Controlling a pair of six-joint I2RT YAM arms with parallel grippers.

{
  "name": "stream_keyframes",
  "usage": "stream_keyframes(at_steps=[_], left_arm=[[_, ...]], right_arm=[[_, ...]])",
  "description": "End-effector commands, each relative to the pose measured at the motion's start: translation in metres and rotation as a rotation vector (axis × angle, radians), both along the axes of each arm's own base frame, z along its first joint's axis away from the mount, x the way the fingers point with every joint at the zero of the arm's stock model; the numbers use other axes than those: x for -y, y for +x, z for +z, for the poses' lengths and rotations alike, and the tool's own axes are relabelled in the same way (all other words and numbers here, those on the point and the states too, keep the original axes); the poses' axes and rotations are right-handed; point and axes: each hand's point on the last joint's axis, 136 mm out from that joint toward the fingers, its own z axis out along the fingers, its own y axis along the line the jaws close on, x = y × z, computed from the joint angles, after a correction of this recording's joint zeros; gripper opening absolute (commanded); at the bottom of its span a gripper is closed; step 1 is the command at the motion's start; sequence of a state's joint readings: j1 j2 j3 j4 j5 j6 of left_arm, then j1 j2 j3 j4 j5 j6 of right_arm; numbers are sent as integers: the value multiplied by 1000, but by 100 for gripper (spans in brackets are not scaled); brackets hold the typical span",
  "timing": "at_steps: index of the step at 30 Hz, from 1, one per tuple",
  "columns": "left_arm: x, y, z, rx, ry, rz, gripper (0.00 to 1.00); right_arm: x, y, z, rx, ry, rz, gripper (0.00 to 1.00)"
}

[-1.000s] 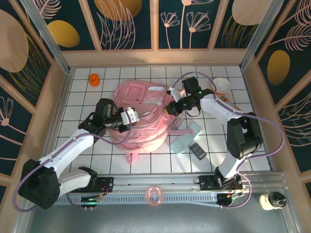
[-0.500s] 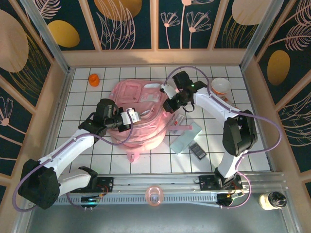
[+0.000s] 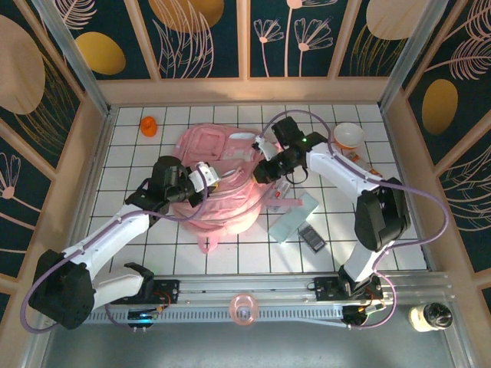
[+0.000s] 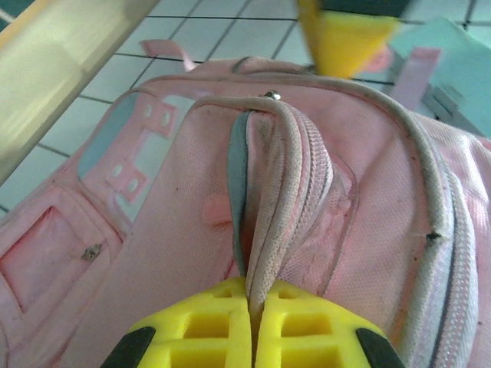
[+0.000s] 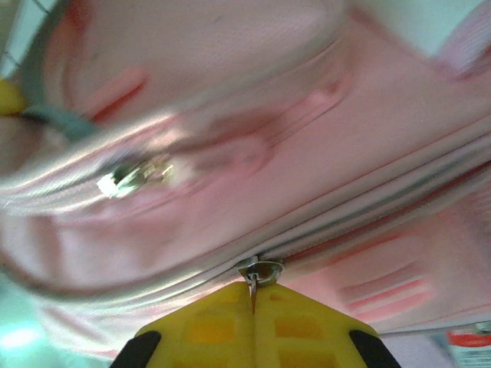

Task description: Pack the student bag

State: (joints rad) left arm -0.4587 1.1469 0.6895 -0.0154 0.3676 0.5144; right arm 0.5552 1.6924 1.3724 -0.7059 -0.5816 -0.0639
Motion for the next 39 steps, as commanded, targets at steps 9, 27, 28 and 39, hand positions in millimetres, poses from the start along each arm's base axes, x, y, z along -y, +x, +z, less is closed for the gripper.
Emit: stream_keyframes(at_steps=[9,27,28,39], left_arm=[[-18,36,29,-3,-191,419,0],[8,-6,60,-363,-613,489,0],[7,0,65,-359,-644,515,0],[3,74,73,-296,-714,804,0]], right_arm=[[-50,-48,60,-57,264,49,0],[-35,23,47,23,198,-136,0],[-37,20,49,27,196,-128,0],[-49,-30,69,24,226,-124,0]])
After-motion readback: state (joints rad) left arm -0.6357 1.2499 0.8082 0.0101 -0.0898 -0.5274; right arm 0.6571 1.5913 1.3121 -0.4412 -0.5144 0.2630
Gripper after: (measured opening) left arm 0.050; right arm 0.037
